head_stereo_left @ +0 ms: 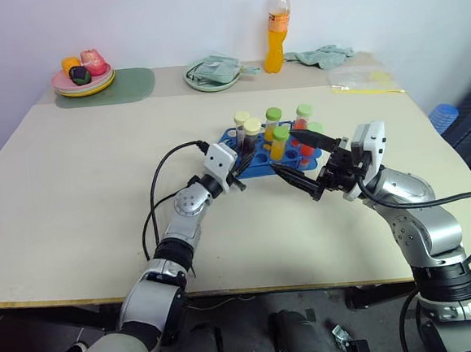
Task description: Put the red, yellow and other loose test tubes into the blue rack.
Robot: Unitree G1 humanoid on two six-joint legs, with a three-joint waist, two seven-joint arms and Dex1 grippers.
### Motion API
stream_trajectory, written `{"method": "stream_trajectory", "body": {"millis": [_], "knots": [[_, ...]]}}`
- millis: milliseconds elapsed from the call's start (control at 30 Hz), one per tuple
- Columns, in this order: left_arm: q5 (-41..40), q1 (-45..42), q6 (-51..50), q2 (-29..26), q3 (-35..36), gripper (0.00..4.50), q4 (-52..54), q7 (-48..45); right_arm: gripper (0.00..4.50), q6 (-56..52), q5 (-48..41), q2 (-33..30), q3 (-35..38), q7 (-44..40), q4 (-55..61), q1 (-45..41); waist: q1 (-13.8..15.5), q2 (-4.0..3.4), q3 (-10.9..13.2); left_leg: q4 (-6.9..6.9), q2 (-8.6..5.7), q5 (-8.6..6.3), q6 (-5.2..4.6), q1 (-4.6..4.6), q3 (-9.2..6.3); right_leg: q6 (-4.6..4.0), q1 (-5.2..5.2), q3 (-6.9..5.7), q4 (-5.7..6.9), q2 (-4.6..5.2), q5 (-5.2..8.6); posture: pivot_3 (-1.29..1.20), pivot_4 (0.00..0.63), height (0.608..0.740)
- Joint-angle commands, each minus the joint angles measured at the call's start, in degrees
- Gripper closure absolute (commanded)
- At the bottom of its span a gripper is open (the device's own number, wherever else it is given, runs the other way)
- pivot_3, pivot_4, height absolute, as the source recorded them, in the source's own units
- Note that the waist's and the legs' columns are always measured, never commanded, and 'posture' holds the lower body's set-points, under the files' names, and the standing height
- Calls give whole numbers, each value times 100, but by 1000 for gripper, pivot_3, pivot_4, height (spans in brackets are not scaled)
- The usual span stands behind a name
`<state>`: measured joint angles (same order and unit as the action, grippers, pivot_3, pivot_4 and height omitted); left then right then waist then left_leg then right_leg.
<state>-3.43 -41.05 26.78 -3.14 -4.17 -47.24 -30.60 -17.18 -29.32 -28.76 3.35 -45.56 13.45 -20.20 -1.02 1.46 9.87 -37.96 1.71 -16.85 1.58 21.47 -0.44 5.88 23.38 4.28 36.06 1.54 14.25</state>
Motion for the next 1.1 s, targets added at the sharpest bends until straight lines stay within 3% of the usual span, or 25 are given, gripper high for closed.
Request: {"method": "stream_trajectory", "body": {"millis": [33, 300, 433, 500, 567, 700, 833, 1100], "knots": [[-188, 195, -294, 18, 63, 3683, 437, -121, 0, 72, 26, -43, 73, 8, 165, -77, -3, 0, 0, 0, 0, 0, -1, 0, 0, 0, 0, 0, 0, 0, 0, 0, 150, 740], [-263, 359, -674, 87, 103, 3683, 817, -167, 0, 82, 71, -4, 27, -27, 74, -191, 16, 0, 0, 0, 0, -1, -1, 1, 0, 0, 0, 0, -1, 0, 0, 0, 150, 740], [-409, 502, -817, 64, 183, 1835, 1082, -224, 0, 102, 94, 8, 27, -57, 24, -222, 18, 0, 0, 0, 0, -1, -1, 2, 0, 0, 0, 0, -2, 0, 0, 0, 150, 740], [-483, 579, -903, 36, 206, 693, 1246, -258, 0, 116, 110, 16, 22, -64, 9, -222, 18, 0, 0, 0, 0, -1, -1, 1, -1, -1, 0, 0, -2, 0, 0, 0, 150, 740], [-480, 687, -1000, -52, 190, 74, 1483, -314, 0, 128, 116, 21, 18, -74, 0, -213, 8, 0, 0, 0, 0, -1, -1, 1, -1, -1, 0, 0, -2, 0, 0, 0, 150, 740], [-666, 1048, -1354, -223, 230, 74, 2177, -449, 0, 163, 122, 8, 36, -115, -49, -204, 6, 0, 0, 0, 2, -1, -1, 0, -2, -1, 0, 0, -1, 0, 0, 0, 150, 740], [-942, 1579, -1798, -693, 300, 74, 3348, -706, 0, 219, 112, -21, 79, -201, -140, -165, -6, -1, 0, 1, 6, -1, -1, 0, -1, -1, 1, 0, 0, 0, 0, 0, 150, 740], [-1761, 2031, -2785, -1799, 584, 74, 4553, -1625, 0, 389, 53, -447, 280, -802, -348, 198, 19, -2, 0, 1, 6, -2, -2, 1, 0, -3, -1, -1, -2, 4, 1, 0, 150, 740]]}}
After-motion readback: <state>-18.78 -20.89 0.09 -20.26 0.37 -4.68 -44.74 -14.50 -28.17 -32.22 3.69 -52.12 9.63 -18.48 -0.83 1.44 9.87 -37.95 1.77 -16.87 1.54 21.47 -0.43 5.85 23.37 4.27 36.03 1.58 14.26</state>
